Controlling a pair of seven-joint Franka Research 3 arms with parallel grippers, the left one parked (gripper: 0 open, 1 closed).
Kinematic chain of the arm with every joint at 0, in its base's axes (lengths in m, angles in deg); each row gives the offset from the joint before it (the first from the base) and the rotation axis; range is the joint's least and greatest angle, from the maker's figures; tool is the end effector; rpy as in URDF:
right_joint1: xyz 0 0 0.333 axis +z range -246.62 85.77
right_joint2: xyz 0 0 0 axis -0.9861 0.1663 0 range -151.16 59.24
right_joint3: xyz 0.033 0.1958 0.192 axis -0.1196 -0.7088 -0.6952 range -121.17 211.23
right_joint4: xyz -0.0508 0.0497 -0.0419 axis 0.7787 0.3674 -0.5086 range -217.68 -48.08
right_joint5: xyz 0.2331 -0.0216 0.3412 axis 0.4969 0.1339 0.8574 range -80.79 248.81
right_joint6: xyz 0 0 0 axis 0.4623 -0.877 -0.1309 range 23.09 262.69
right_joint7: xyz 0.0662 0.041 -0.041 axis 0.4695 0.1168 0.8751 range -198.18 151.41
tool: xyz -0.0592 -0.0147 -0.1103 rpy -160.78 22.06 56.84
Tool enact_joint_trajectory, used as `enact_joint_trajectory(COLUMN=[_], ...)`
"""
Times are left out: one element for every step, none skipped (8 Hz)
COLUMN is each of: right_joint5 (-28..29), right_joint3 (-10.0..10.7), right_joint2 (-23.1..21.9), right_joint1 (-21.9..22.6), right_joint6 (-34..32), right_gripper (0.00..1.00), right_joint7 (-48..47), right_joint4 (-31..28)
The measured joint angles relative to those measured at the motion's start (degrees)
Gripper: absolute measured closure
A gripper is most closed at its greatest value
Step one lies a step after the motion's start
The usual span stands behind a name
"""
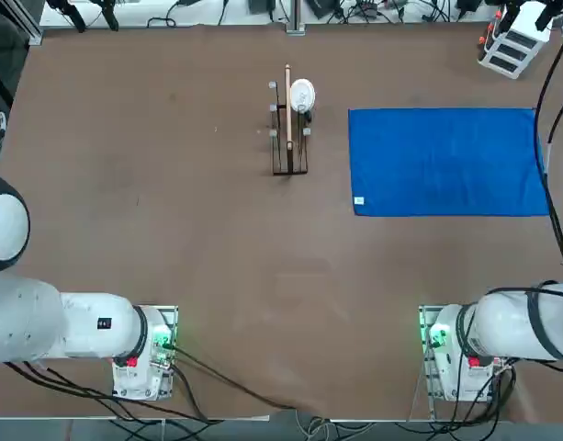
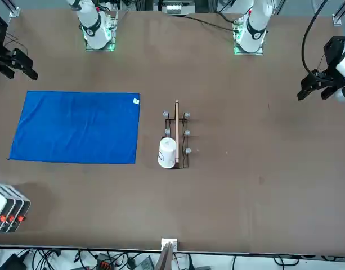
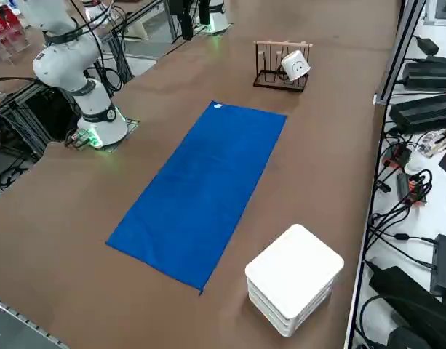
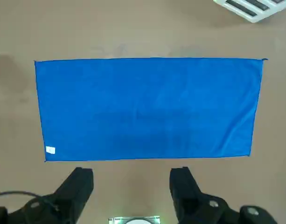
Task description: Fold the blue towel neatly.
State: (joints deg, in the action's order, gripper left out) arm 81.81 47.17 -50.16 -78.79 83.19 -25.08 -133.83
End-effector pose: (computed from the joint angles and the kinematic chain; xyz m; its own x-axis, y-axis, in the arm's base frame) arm 0.5462 -0.0105 0.5790 0.9979 -0.0412 -0.0505 -0.0394 -0.9985 0.0370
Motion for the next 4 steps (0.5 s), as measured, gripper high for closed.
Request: enact_joint_trajectory(right_joint5=[0.0, -0.2, -0.3, -0.3], right_joint3=[0.1, 0.4, 0.8, 1.2], right_joint2=[0.3, 1.1, 2.4, 4.0], right_joint1=[-0.1, -0.9, -3.2, -6.7], right_joint6=[0.0, 0.0, 0.5, 2.8], right_gripper=[0.00, 0.00, 0.00, 0.00], right_joint7=[-0.2, -0.4, -0.4, -0.2], right_joint4=[-0.1, -0.5, -1.3, -3.0])
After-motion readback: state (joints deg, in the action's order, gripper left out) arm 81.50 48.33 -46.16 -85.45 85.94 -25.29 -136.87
